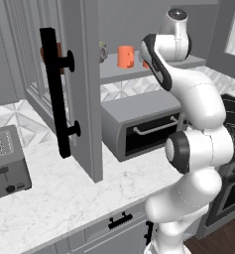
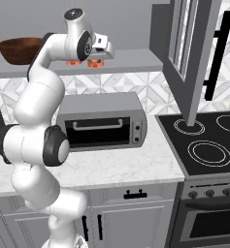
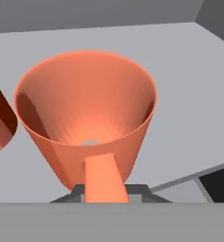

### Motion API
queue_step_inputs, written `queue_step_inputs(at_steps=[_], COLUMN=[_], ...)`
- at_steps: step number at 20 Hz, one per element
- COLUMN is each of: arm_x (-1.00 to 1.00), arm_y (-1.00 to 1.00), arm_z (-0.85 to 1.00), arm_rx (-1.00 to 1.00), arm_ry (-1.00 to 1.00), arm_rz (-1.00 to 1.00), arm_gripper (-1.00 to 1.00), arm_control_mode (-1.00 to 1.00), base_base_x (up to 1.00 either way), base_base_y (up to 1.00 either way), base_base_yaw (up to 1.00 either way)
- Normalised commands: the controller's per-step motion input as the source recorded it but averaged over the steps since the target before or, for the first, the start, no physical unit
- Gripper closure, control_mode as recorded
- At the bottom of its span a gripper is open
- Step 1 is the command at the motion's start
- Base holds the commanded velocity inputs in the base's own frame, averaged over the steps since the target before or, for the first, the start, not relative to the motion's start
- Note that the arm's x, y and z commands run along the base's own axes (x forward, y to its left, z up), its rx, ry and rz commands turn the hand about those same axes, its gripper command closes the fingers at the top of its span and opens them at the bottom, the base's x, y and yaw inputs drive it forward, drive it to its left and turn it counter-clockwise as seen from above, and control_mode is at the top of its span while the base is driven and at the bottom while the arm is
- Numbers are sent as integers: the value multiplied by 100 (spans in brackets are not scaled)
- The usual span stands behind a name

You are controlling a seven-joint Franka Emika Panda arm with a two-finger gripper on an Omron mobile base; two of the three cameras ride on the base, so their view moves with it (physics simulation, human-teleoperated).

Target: Gather all objects into one cabinet and sort the glasses and bowls to opposite sides.

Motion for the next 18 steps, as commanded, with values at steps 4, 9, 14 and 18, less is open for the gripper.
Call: queue_step_inputs(at_steps=[4, 9, 14, 18], arm_x=[27, 81, 77, 39], arm_y=[0, 0, 0, 10], arm_z=[-22, 0, -11, -35], arm_rx=[0, 0, 0, 0], arm_ry=[8, 2, 0, 3], arm_rz=[0, 0, 0, 0], arm_gripper=[100, 100, 100, -100], arm_control_mode=[-100, -100, -100, -100], base_base_x=[0, 0, 0, 0], base_base_y=[0, 0, 0, 0], base_base_yaw=[0, 0, 0, 0])
